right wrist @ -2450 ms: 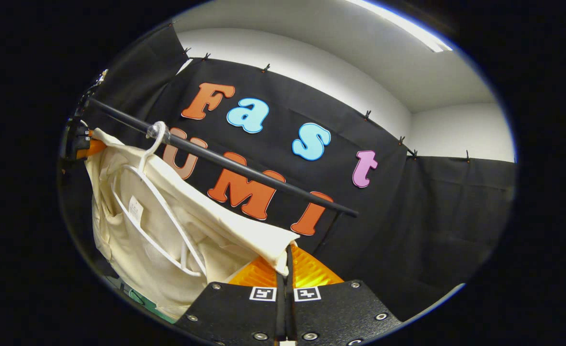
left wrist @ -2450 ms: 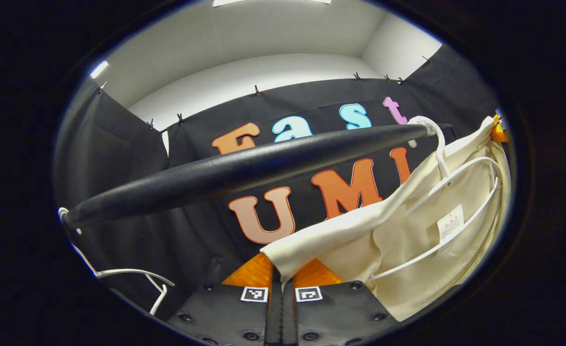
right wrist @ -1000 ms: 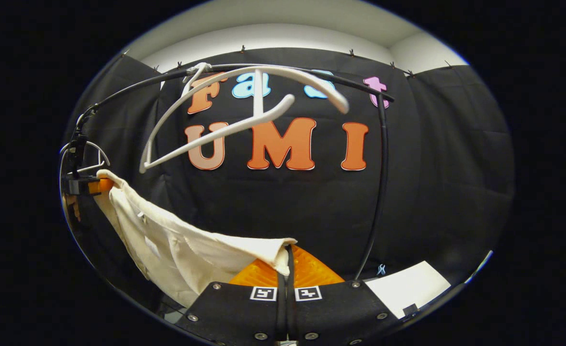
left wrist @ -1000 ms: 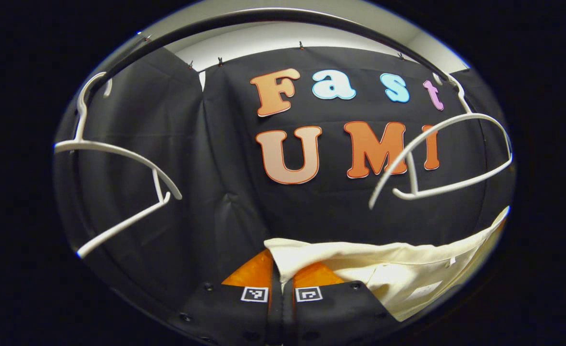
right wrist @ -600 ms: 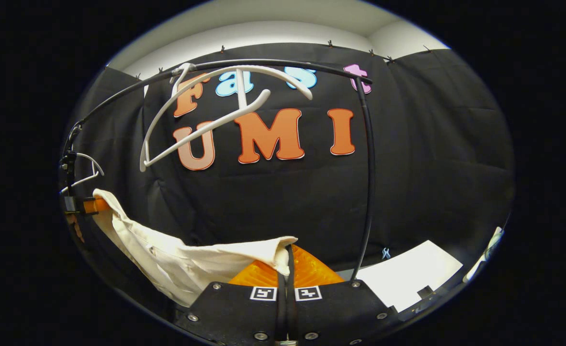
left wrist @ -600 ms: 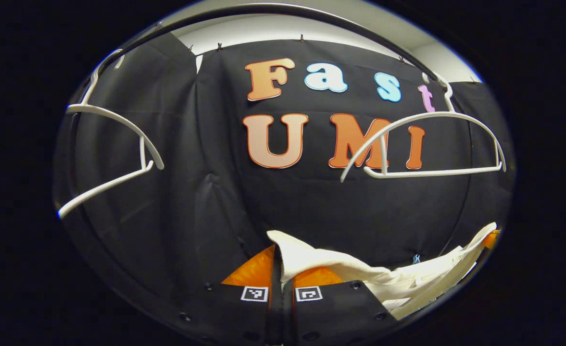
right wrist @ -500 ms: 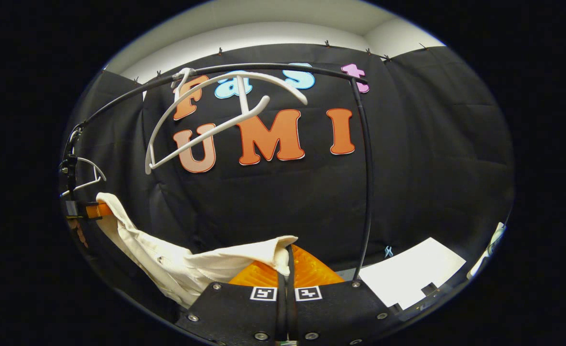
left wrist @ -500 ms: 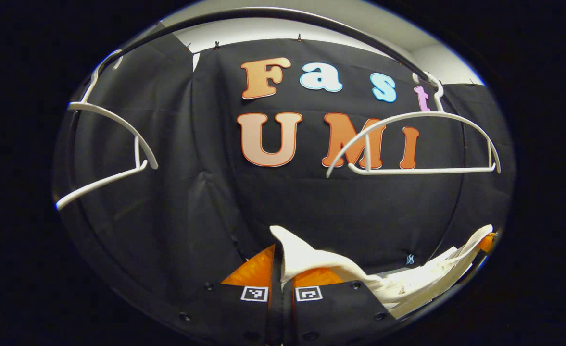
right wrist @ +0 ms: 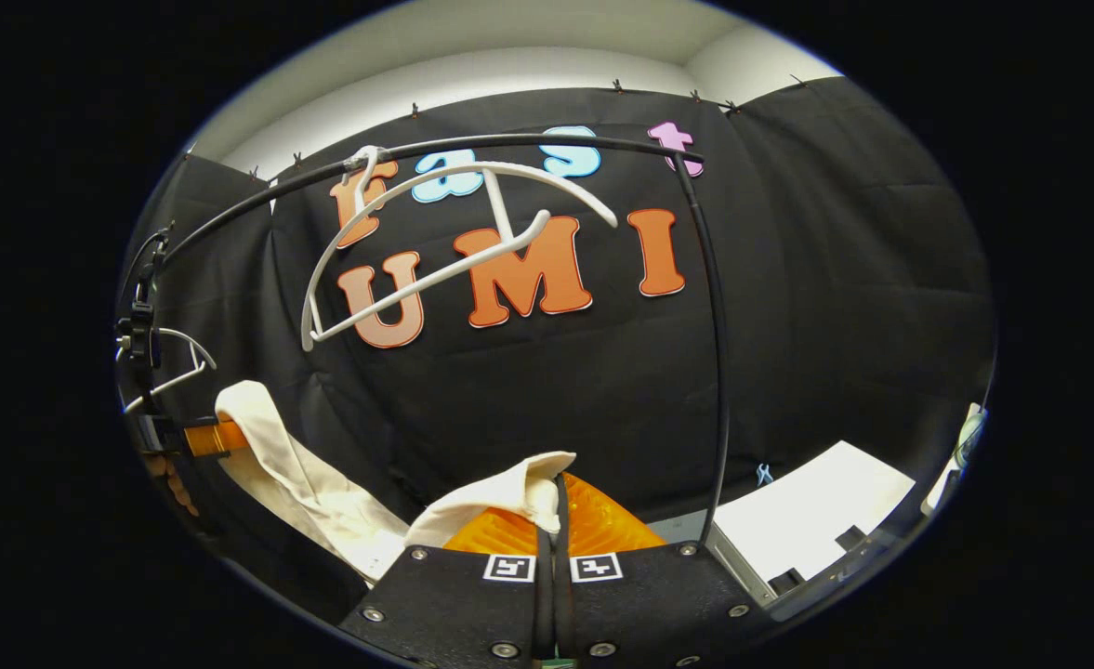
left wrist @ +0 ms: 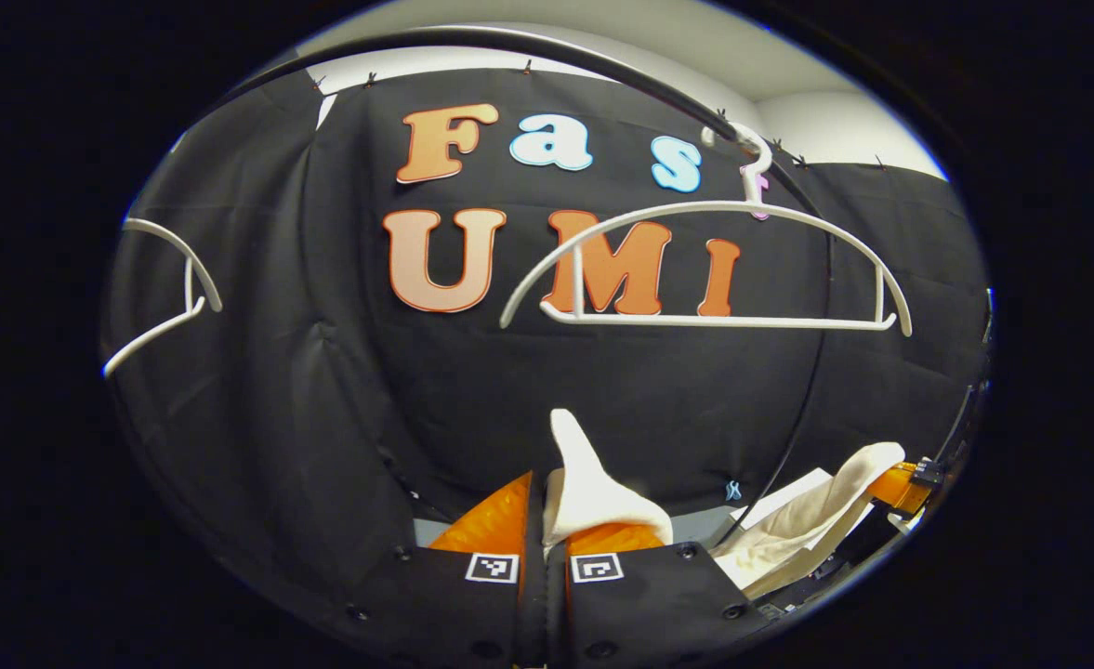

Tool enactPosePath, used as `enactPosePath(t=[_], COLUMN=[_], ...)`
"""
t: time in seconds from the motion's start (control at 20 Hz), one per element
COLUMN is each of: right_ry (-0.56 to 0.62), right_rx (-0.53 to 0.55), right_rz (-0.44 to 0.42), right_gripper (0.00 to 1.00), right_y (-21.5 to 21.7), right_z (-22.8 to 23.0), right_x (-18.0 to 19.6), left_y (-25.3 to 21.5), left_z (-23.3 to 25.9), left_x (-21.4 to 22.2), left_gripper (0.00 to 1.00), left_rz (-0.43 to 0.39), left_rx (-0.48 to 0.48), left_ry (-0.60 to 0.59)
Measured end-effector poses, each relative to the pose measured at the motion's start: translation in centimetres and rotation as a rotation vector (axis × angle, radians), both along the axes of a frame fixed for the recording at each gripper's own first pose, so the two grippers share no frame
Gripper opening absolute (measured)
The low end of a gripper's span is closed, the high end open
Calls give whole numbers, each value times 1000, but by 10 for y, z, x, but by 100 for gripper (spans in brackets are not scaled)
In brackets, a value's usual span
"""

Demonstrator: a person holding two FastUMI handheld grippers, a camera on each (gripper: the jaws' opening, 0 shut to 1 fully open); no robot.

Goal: Grasp the clothes on the hanger with both hands and then place them into the laundry hamper below.

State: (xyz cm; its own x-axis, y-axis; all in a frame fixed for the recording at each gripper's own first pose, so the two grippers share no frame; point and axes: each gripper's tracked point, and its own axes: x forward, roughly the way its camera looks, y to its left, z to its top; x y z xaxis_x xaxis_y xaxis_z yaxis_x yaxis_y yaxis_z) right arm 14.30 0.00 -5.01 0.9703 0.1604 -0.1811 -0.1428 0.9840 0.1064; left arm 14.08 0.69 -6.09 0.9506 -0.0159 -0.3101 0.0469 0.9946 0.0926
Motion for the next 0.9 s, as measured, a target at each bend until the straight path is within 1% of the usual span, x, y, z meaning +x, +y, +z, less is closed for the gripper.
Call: enactPosePath(t=[0.1, 0.3, 0.45, 0.7, 0.9], right_ry=[-1, 1, 9, 37, 79], right_rx=[0, 1, 1, -8, -24], right_rz=[6, 24, 28, 23, 14], right_gripper=[0, 0, 0, 0, 0], right_y=[8, 21, 29, 32, 32], right_z=[-1, 1, -2, -14, -36], right_x=[5, -9, 4, 0, 11], left_y=[-17, -45, -63, -90, -88], left_z=[-2, -4, -14, -29, -60], left_x=[0, 1, 7, 6, 15], left_gripper=[6, 7, 7, 7, 7], left_rz=[-31, -95, -132, -175, -186], left_rx=[-21, -44, -64, -98, -80], left_ry=[8, 20, 38, 73, 125])
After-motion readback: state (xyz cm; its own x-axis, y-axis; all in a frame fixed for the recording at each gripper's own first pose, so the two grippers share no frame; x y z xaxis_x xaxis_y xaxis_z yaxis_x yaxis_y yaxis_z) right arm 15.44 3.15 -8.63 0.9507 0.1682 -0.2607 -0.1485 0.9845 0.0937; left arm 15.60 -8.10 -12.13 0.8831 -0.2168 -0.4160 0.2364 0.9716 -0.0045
